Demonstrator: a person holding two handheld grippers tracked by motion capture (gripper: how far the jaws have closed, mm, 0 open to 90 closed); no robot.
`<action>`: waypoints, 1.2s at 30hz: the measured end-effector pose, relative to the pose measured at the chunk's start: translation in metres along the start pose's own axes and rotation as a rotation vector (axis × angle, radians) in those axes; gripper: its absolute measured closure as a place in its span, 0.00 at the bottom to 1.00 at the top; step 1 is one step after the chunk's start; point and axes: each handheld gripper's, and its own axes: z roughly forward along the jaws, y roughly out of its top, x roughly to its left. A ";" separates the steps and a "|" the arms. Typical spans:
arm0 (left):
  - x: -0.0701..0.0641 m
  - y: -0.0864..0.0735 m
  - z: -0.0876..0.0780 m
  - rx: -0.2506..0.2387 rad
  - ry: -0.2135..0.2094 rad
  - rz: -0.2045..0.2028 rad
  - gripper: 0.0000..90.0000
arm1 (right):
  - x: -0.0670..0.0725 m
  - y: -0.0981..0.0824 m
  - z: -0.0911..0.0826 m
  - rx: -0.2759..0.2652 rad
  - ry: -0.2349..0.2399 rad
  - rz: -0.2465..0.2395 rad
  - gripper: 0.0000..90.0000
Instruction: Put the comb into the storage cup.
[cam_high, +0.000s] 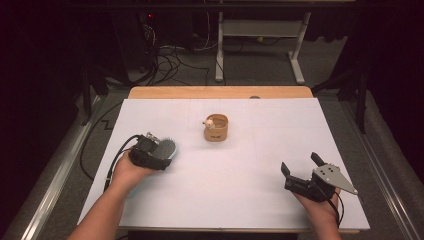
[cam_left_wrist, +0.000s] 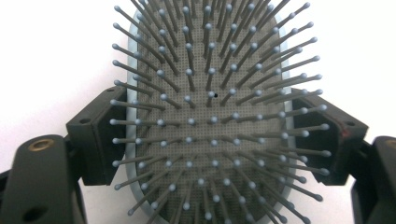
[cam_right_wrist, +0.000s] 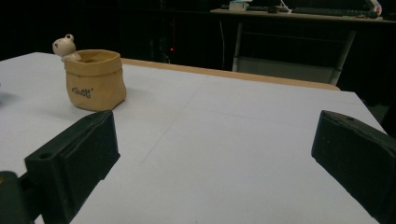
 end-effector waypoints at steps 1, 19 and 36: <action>0.000 0.000 -0.001 -0.008 0.000 -0.003 0.22 | 0.000 0.000 0.000 -0.001 0.001 -0.001 0.01; 0.000 -0.002 -0.023 -0.140 -0.023 -0.012 0.22 | 0.000 0.000 0.000 -0.002 0.002 0.004 0.01; -0.013 -0.007 -0.050 -0.356 -0.003 0.016 0.22 | 0.000 0.001 -0.002 -0.013 -0.001 0.010 0.01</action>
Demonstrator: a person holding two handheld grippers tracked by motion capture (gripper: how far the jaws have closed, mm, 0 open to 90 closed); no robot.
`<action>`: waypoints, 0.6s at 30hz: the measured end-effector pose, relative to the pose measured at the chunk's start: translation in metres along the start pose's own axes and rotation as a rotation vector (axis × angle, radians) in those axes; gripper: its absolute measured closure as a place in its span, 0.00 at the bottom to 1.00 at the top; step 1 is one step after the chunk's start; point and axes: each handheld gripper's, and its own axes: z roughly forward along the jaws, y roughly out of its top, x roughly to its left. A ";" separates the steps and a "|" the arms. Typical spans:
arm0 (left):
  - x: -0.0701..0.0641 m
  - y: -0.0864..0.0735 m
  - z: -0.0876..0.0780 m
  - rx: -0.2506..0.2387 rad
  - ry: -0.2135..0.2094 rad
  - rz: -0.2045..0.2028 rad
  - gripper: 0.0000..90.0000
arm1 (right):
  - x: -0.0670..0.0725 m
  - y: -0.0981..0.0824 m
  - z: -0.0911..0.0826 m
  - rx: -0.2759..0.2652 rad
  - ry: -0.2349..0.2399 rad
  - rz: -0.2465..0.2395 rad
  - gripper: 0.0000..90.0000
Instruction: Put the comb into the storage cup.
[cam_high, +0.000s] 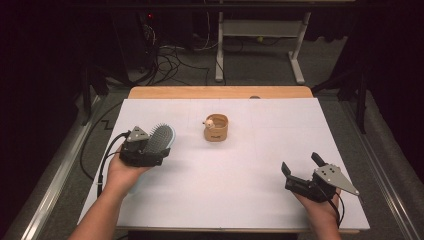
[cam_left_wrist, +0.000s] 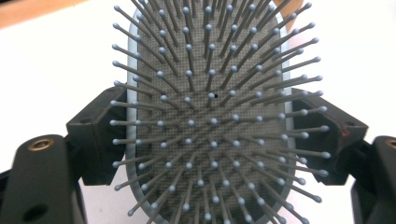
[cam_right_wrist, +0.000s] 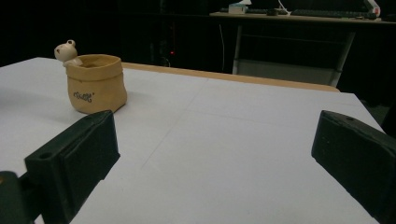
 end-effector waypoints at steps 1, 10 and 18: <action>-0.001 0.000 -0.001 -0.008 0.000 0.001 0.22 | 0.000 0.000 0.000 0.000 0.000 0.000 0.01; -0.008 0.001 -0.005 -0.089 -0.007 -0.002 0.22 | 0.000 0.000 0.000 -0.002 0.000 -0.002 0.01; -0.014 0.003 -0.007 -0.157 -0.032 -0.005 0.22 | 0.001 0.000 0.000 -0.002 0.004 -0.008 0.01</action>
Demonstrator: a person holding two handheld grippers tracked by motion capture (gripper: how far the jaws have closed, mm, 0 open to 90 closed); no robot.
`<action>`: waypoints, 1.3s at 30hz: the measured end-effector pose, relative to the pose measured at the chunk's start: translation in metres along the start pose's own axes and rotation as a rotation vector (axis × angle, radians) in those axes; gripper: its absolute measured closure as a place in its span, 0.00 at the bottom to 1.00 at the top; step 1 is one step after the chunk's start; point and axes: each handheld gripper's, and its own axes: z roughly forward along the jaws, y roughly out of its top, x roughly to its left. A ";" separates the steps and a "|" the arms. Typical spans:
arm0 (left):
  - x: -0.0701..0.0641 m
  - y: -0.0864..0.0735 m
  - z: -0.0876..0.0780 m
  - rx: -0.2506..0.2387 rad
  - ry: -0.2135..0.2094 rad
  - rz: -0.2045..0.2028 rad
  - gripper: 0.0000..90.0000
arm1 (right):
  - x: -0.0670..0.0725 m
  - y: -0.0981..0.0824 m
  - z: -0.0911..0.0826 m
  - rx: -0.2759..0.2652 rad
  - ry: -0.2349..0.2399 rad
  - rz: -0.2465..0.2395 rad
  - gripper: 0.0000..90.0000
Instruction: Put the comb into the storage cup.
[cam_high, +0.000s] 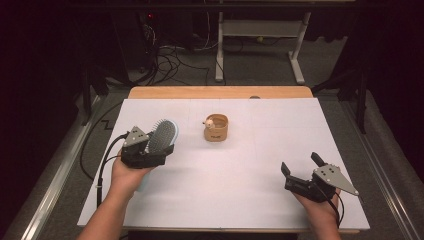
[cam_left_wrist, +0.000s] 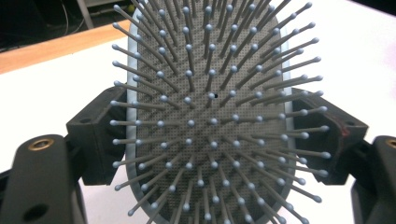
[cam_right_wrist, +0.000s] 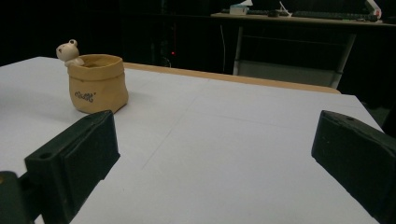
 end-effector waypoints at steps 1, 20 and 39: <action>-0.001 0.000 0.000 -0.005 0.001 -0.002 0.22 | 0.000 0.000 0.000 0.000 0.000 0.000 0.01; -0.017 0.002 0.008 -0.121 -0.045 0.014 0.22 | 0.001 -0.001 0.002 0.007 0.001 -0.004 0.01; -0.048 -0.003 0.001 -0.182 -0.103 0.076 0.22 | 0.004 0.000 0.001 0.004 0.013 -0.005 0.01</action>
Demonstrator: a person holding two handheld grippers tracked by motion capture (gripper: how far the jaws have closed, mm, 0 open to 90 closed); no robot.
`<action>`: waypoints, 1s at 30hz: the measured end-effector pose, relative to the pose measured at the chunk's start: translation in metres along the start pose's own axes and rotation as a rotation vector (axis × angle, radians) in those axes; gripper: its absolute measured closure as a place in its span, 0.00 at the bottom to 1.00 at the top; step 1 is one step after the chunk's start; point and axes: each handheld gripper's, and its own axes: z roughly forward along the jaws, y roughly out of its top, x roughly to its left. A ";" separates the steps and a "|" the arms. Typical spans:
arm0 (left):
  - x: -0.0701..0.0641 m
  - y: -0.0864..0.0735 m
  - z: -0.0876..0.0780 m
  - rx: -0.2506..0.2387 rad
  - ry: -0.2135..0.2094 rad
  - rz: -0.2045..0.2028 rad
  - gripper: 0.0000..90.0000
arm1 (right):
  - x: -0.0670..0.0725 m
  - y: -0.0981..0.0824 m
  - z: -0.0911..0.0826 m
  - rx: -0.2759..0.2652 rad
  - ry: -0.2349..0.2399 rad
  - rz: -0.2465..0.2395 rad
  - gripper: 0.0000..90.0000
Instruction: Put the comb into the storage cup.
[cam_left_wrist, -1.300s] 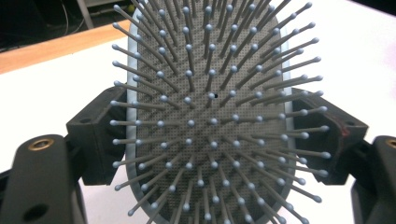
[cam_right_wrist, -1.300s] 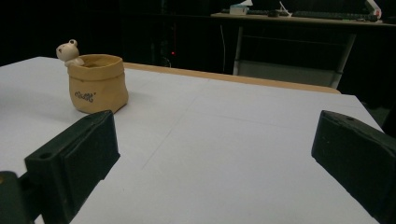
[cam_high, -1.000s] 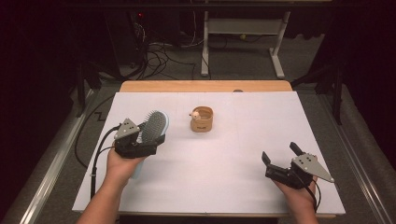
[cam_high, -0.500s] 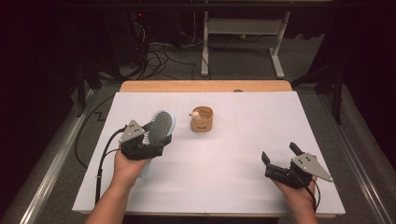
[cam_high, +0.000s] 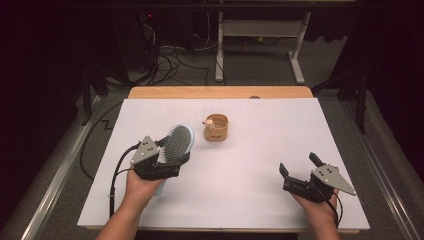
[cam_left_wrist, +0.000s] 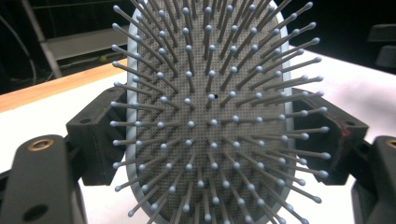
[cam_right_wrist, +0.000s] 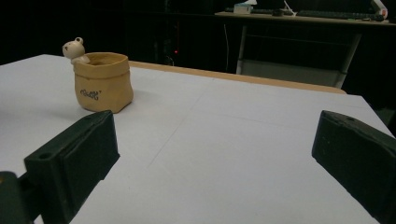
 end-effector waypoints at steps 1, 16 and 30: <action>-0.001 0.000 0.000 -0.001 0.001 0.001 0.22 | 0.000 0.000 0.000 0.001 0.002 0.000 0.01; -0.015 0.007 0.003 -0.036 -0.020 0.046 0.22 | 0.013 -0.001 0.008 0.026 0.034 -0.012 0.01; -0.030 0.028 0.033 -0.070 -0.073 0.099 0.22 | 0.018 -0.006 0.012 0.058 0.037 -0.019 0.01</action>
